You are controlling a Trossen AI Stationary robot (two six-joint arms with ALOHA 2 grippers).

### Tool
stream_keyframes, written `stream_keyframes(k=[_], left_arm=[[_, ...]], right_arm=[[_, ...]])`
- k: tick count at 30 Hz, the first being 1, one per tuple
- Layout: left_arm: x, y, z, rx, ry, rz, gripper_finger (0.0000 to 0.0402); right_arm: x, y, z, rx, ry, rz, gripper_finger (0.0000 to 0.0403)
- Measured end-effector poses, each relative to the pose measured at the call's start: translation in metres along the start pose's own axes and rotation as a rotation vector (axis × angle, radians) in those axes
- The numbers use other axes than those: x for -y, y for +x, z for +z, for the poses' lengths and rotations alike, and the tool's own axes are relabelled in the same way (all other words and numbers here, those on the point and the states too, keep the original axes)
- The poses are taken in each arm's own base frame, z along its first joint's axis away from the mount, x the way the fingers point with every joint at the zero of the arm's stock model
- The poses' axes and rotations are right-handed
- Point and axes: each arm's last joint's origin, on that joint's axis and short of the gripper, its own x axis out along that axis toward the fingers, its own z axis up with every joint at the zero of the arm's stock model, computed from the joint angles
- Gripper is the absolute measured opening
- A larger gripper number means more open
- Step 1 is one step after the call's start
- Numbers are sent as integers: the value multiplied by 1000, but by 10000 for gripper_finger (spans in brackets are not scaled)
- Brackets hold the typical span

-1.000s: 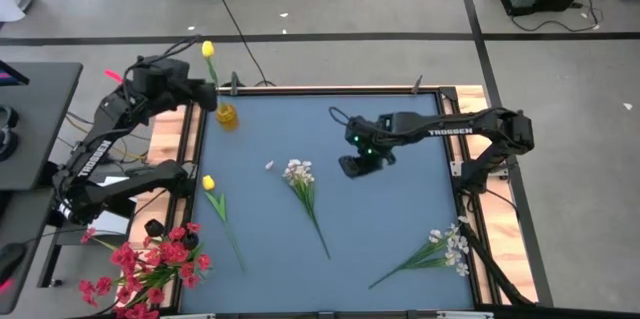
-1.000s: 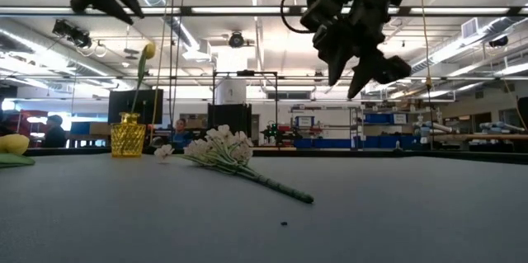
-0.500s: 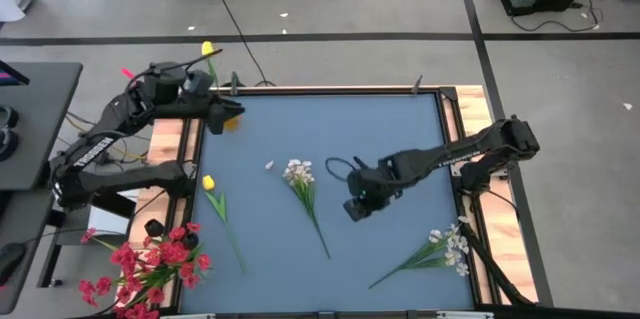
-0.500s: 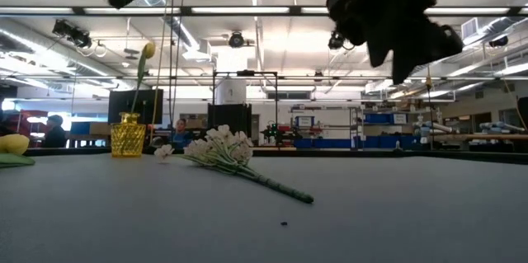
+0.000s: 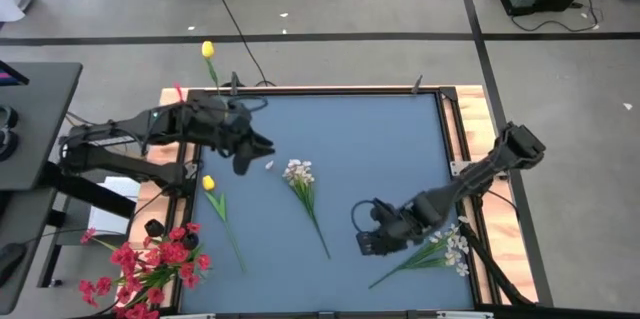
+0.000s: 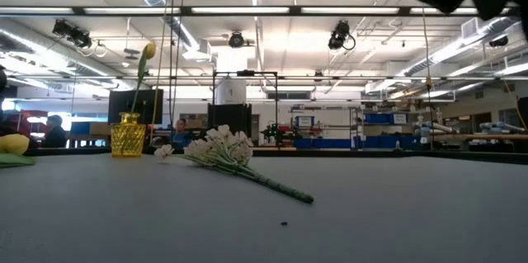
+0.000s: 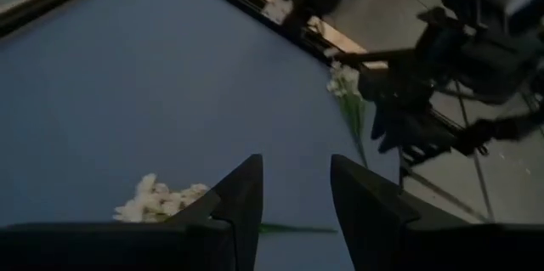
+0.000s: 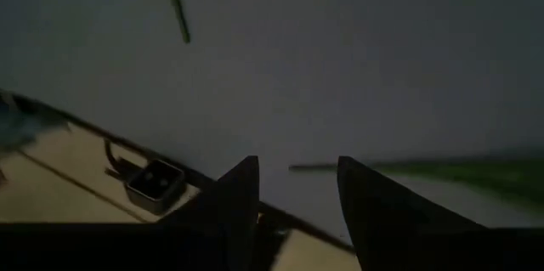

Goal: Sort flowers into vase by color
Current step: Put the right white flowers into the yellow transparent vase

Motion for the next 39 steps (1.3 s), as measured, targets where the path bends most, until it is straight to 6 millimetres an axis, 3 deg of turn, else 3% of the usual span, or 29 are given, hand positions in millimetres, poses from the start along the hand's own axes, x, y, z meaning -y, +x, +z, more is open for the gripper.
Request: stream_keyframes(k=[8,16,24,33,39], left_arm=[[13,10,-8,-54,72,-51,144],[20,13,-14,-85,114,-77,144],[20,13,-14,-87,139,-81,144],[21,13,-15,-90,167,-82,144],[22,13,-16,-95,202,-89,144]], right_arm=[[17,2,-28,43,274,-36,169],[26,1,-32,5,233,-139,169],[38,5,-50,-77,-221,-195,169],[67,19,-74,-223,-1178,-332,169],[82,26,-76,-214,-1463,-459,172]])
